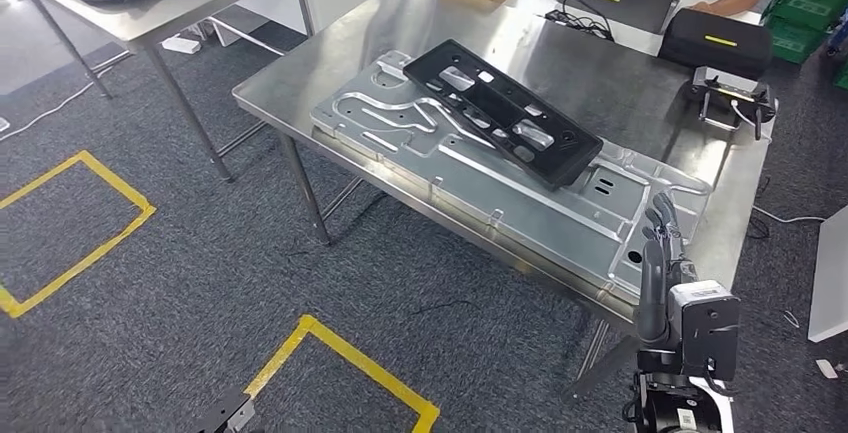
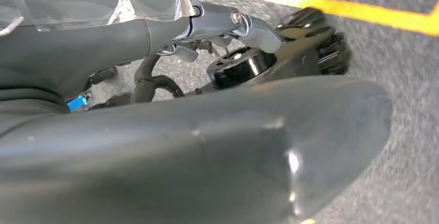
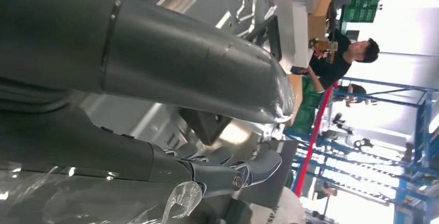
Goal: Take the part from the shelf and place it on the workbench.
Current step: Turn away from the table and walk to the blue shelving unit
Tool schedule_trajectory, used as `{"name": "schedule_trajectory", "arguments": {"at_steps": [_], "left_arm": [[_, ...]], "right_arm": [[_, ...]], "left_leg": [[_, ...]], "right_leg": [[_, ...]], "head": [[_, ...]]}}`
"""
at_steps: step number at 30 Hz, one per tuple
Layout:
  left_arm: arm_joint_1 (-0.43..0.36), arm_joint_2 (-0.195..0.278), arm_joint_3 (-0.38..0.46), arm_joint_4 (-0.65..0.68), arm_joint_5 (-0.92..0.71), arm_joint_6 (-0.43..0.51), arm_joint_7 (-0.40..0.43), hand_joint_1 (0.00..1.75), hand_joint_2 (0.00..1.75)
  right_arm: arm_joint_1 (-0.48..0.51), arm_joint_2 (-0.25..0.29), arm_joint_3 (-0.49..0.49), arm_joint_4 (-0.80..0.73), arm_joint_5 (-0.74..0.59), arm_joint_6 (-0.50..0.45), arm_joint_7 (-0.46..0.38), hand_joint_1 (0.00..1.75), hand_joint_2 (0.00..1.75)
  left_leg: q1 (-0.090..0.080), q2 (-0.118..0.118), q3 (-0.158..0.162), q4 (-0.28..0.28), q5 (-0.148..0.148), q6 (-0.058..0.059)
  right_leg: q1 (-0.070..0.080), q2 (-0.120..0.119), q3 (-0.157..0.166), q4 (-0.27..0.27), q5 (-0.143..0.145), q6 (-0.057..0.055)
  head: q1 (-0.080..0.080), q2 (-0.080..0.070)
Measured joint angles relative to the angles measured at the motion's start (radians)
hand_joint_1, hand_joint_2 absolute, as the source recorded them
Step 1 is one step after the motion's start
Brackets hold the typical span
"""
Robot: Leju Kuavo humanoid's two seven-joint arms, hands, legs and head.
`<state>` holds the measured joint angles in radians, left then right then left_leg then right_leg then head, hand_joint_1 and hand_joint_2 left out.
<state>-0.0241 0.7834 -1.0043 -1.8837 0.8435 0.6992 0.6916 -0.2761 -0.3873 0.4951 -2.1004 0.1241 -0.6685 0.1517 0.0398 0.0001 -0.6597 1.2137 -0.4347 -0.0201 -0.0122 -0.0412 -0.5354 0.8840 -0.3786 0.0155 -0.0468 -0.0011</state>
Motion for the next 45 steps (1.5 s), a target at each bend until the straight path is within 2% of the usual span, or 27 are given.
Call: {"name": "schedule_trajectory", "arguments": {"at_steps": [2, 4, 5, 6, 8, 11, 13, 14, 15, 17, 19, 22, 24, 26, 27, 29, 31, 32, 34, 35, 36, 37, 39, 41, 43, 44, 45], "left_arm": [[-0.005, 0.001, 0.0, 0.0, -0.001, 0.0, 0.0, 0.0, 0.0], [-0.011, 0.001, 0.001, -0.001, 0.001, 0.0, 0.0, 0.0, 0.0], [-0.012, 0.002, 0.001, -0.002, 0.002, 0.0, 0.0, 0.0, 0.0], [-0.011, 0.003, 0.001, -0.003, 0.002, 0.0, 0.0, 0.0, 0.0], [-0.006, 0.005, 0.0, -0.003, 0.004, 0.0, 0.0, 0.0, 0.0], [-0.006, 0.006, 0.0, -0.004, 0.006, 0.0, -0.001, 0.0, 0.0], [-0.005, 0.006, -0.002, -0.004, 0.008, -0.001, 0.0, 0.0, 0.0], [-0.005, 0.006, -0.002, -0.004, 0.009, -0.001, 0.0, 0.0, 0.0], [-0.005, 0.006, -0.002, -0.004, 0.009, -0.001, 0.0, 0.0, 0.0], [-0.006, 0.006, -0.003, -0.005, 0.011, -0.001, 0.0, 0.0, 0.0], [-0.009, 0.006, -0.005, -0.006, 0.019, -0.001, -0.002, 0.0, 0.0], [-0.01, 0.009, -0.012, -0.011, 0.038, -0.001, -0.009, 0.0, 0.0], [-0.01, 0.014, -0.019, -0.015, 0.045, -0.001, -0.014, 0.0, 0.0], [-0.012, 0.017, -0.026, -0.017, 0.051, -0.001, -0.019, 0.0, 0.0], [-0.012, 0.017, -0.03, -0.018, 0.053, -0.001, -0.02, 0.0, 0.0], [-0.009, 0.017, -0.039, -0.019, 0.056, -0.001, -0.021, 0.0, 0.0], [-0.009, 0.018, -0.046, -0.019, 0.056, -0.001, -0.022, 0.0, 0.0], [-0.009, 0.018, -0.048, -0.02, 0.056, -0.001, -0.023, 0.0, 0.0], [-0.01, 0.018, -0.052, -0.022, 0.057, -0.001, -0.023, 0.0, 0.0], [-0.01, 0.018, -0.054, -0.023, 0.057, -0.001, -0.023, 0.0, 0.0], [-0.009, 0.018, -0.056, -0.025, 0.059, -0.001, -0.024, 0.0, 0.0], [-0.008, 0.019, -0.059, -0.027, 0.06, -0.001, -0.025, 0.0, 0.0], [-0.009, 0.022, -0.065, -0.032, 0.065, -0.001, -0.028, 0.0, 0.0], [-0.014, 0.023, -0.071, -0.036, 0.068, -0.001, -0.033, 0.0, 0.0], [-0.017, 0.023, -0.078, -0.037, 0.066, -0.001, -0.034, 0.0, 0.0], [-0.018, 0.023, -0.082, -0.038, 0.063, -0.001, -0.033, 0.0, 0.0], [-0.018, 0.023, -0.085, -0.038, 0.06, -0.001, -0.03, 0.0, 0.0]], "right_arm": [[-0.007, 0.008, 0.002, 0.008, 0.01, 0.006, -0.002, 0.0, 0.0], [-0.015, 0.013, 0.004, 0.013, 0.012, 0.009, -0.007, 0.0, 0.0], [-0.016, 0.015, 0.005, 0.015, 0.011, 0.009, -0.009, 0.0, 0.0], [-0.016, 0.017, 0.006, 0.018, 0.008, 0.009, -0.011, 0.0, 0.0], [-0.015, 0.021, 0.008, 0.025, 0.0, 0.009, -0.014, 0.0, 0.0], [-0.014, 0.023, 0.009, 0.034, -0.007, 0.009, -0.022, 0.0, 0.0], [-0.014, 0.025, 0.012, 0.04, -0.01, 0.009, -0.023, 0.0, 0.0], [-0.014, 0.026, 0.013, 0.043, -0.01, 0.009, -0.022, 0.0, 0.0], [-0.015, 0.027, 0.014, 0.045, -0.01, 0.01, -0.022, 0.0, 0.0], [-0.018, 0.029, 0.015, 0.047, -0.011, 0.011, -0.022, 0.0, 0.0], [-0.022, 0.031, 0.016, 0.049, -0.018, 0.015, -0.029, 0.0, 0.0], [-0.026, 0.033, 0.016, 0.055, -0.05, 0.027, -0.057, 0.0, 0.0], [-0.028, 0.034, 0.016, 0.058, -0.07, 0.036, -0.076, 0.0, 0.0], [-0.029, 0.036, 0.017, 0.063, -0.084, 0.046, -0.087, 0.0, 0.0], [-0.028, 0.037, 0.017, 0.066, -0.088, 0.05, -0.091, 0.0, 0.0], [-0.029, 0.04, 0.018, 0.074, -0.093, 0.06, -0.095, 0.0, 0.0], [-0.031, 0.045, 0.022, 0.081, -0.094, 0.068, -0.098, 0.0, 0.0], [-0.034, 0.047, 0.024, 0.084, -0.094, 0.071, -0.099, 0.0, 0.0], [-0.041, 0.05, 0.027, 0.089, -0.094, 0.075, -0.098, 0.0, 0.0], [-0.045, 0.051, 0.029, 0.091, -0.094, 0.078, -0.098, 0.0, 0.0], [-0.047, 0.053, 0.031, 0.094, -0.094, 0.08, -0.098, 0.0, 0.0], [-0.049, 0.054, 0.032, 0.098, -0.094, 0.083, -0.098, 0.0, 0.0], [-0.052, 0.057, 0.036, 0.105, -0.093, 0.088, -0.103, 0.0, 0.0], [-0.054, 0.058, 0.041, 0.112, -0.093, 0.096, -0.108, 0.0, 0.0], [-0.056, 0.062, 0.049, 0.121, -0.092, 0.105, -0.11, 0.0, 0.0], [-0.059, 0.064, 0.054, 0.127, -0.091, 0.109, -0.11, 0.0, 0.0], [-0.063, 0.068, 0.06, 0.131, -0.089, 0.113, -0.109, 0.0, 0.0]], "left_leg": [[0.012, 0.034, 0.107, -0.144, 0.019, -0.019], [0.009, 0.061, 0.175, -0.261, -0.008, -0.009], [0.002, 0.057, 0.179, -0.28, -0.019, 0.004], [-0.003, 0.048, 0.172, -0.281, -0.019, 0.022], [-0.01, 0.027, 0.161, -0.279, -0.008, 0.046], [-0.019, -0.001, 0.144, -0.279, 0.009, 0.07], [-0.029, -0.023, 0.136, -0.279, 0.016, 0.076], [-0.033, -0.035, 0.134, -0.278, 0.018, 0.078], [-0.037, -0.048, 0.134, -0.278, 0.019, 0.078], [-0.044, -0.071, 0.134, -0.278, 0.021, 0.077], [-0.042, -0.091, 0.127, -0.276, 0.024, 0.071], [-0.037, -0.113, 0.113, -0.274, 0.028, 0.056], [-0.039, -0.079, 0.082, -0.221, -0.003, 0.046], [-0.035, -0.034, 0.015, -0.09, -0.064, 0.034], [-0.031, -0.024, -0.022, -0.022, -0.087, 0.028], [-0.023, -0.015, -0.05, 0.025, -0.085, 0.019], [-0.018, 0.008, 0.004, -0.088, -0.022, 0.012], [-0.019, 0.037, 0.042, -0.165, 0.007, 0.013], [-0.023, 0.074, 0.088, -0.257, 0.037, 0.023], [-0.026, 0.076, 0.092, -0.268, 0.037, 0.031], [-0.027, 0.061, 0.091, -0.268, 0.04, 0.039], [-0.026, 0.048, 0.09, -0.269, 0.043, 0.046], [-0.025, 0.023, 0.089, -0.272, 0.05, 0.058], [-0.025, -0.001, 0.085, -0.272, 0.055, 0.067], [-0.025, -0.027, 0.08, -0.272, 0.058, 0.071], [-0.025, -0.041, 0.079, -0.271, 0.059, 0.071], [-0.024, -0.055, 0.079, -0.27, 0.059, 0.071]], "right_leg": [[-0.007, -0.014, -0.023, 0.015, 0.009, 0.017], [-0.007, -0.03, -0.039, 0.034, 0.014, 0.034], [-0.01, -0.039, -0.044, 0.038, 0.016, 0.041], [-0.014, -0.048, -0.045, 0.039, 0.019, 0.047], [-0.024, -0.032, -0.057, 0.068, -0.008, 0.056], [-0.02, 0.025, -0.14, 0.267, -0.13, 0.052], [-0.011, 0.036, -0.179, 0.372, -0.168, 0.04], [-0.006, 0.038, -0.17, 0.367, -0.158, 0.032], [-0.001, 0.044, -0.141, 0.321, -0.13, 0.022], [0.009, 0.085, -0.058, 0.171, -0.065, -0.002], [0.015, 0.12, -0.013, 0.079, -0.038, -0.017], [0.015, 0.095, -0.005, 0.053, -0.037, -0.019], [0.009, 0.066, 0.002, 0.039, -0.034, -0.019], [0.008, 0.039, 0.005, 0.035, -0.034, -0.02], [0.009, 0.026, 0.004, 0.035, -0.034, -0.02], [0.009, -0.001, 0.004, 0.035, -0.037, -0.018], [0.007, -0.027, 0.007, 0.038, -0.042, -0.01], [0.01, -0.038, 0.009, 0.041, -0.046, -0.005], [0.016, -0.059, 0.012, 0.048, -0.055, 0.007], [0.019, -0.069, 0.013, 0.049, -0.058, 0.011], [0.019, -0.081, 0.016, 0.05, -0.061, 0.016], [0.016, -0.084, 0.017, 0.052, -0.065, 0.021], [0.007, -0.042, 0.002, 0.098, -0.102, 0.031], [0.003, 0.02, -0.054, 0.229, -0.177, 0.036], [0.002, 0.037, -0.113, 0.358, -0.228, 0.037], [0.0, 0.038, -0.122, 0.375, -0.224, 0.037], [-0.002, 0.041, -0.11, 0.348, -0.2, 0.037]], "head": [[0.0, 0.0], [0.001, 0.0], [0.001, 0.0], [0.001, 0.0], [0.001, 0.0], [0.001, 0.0], [0.001, 0.0], [0.001, 0.0], [0.001, 0.0], [0.001, 0.0], [0.001, 0.0], [0.001, 0.0], [0.0, 0.0], [0.0, 0.0], [0.0, 0.0], [0.0, 0.0], [0.0, 0.0], [0.0, 0.0], [0.0, 0.0], [0.001, 0.0], [0.001, 0.0], [0.001, 0.0], [0.001, 0.0], [0.001, 0.0], [0.001, 0.0], [0.001, 0.0], [0.001, 0.0]]}}
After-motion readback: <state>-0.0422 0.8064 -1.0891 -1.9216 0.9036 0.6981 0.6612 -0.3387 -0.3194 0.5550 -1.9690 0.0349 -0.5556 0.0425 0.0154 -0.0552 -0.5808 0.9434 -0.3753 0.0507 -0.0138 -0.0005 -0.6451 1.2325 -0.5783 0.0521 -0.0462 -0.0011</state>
